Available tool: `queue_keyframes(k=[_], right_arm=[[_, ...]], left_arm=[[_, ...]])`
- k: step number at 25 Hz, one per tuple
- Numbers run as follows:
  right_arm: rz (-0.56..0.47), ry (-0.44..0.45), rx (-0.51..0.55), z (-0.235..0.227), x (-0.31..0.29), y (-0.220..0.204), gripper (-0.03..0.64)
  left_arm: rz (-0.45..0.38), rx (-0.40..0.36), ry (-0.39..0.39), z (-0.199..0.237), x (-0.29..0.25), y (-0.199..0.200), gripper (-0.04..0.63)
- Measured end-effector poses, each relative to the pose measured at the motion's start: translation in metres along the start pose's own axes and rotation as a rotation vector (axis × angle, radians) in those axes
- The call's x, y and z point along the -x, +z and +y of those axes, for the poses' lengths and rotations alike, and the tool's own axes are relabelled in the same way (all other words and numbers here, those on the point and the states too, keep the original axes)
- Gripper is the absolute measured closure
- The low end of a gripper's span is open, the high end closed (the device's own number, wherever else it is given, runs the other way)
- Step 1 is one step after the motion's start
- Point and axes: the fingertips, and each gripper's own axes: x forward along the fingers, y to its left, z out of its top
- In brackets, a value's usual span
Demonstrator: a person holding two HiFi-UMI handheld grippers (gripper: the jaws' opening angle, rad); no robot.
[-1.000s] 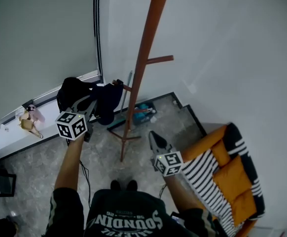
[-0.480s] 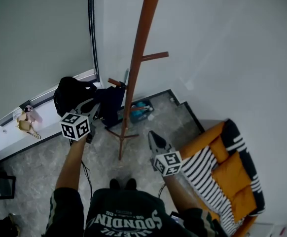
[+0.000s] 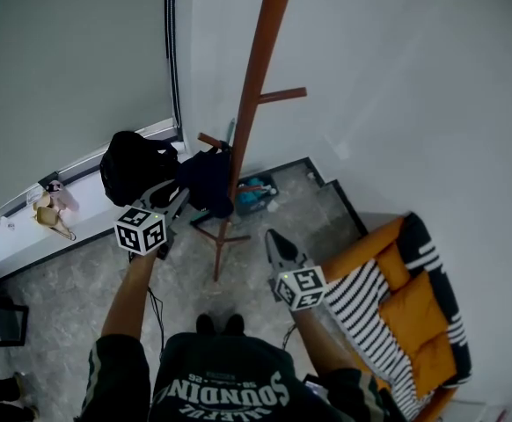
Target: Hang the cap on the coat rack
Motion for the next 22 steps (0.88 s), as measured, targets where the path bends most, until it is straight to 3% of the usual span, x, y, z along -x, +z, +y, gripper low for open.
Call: queue_keyframes(k=[5, 13, 18, 22], right_arm=[[-0.008, 0.023, 0.014, 0.008, -0.005, 0.003, 0.618], [-0.043, 0.055, 0.046, 0.023, -0.015, 0.016, 0.618], [-0.055, 0.099, 0.058, 0.032, -0.020, 0.018, 0.618], [-0.057, 0.108, 0.083, 0.038, -0.019, 0.020, 0.619]], left_arm=[[0.023, -0.026, 0.025, -0.004, 0.016, -0.016, 0.486], [0.057, -0.133, 0.054, -0.020, 0.045, -0.036, 0.495], [0.021, -0.156, 0.091, -0.030, 0.064, -0.038, 0.595], [-0.002, -0.139, 0.101, -0.042, 0.074, -0.047, 0.595]])
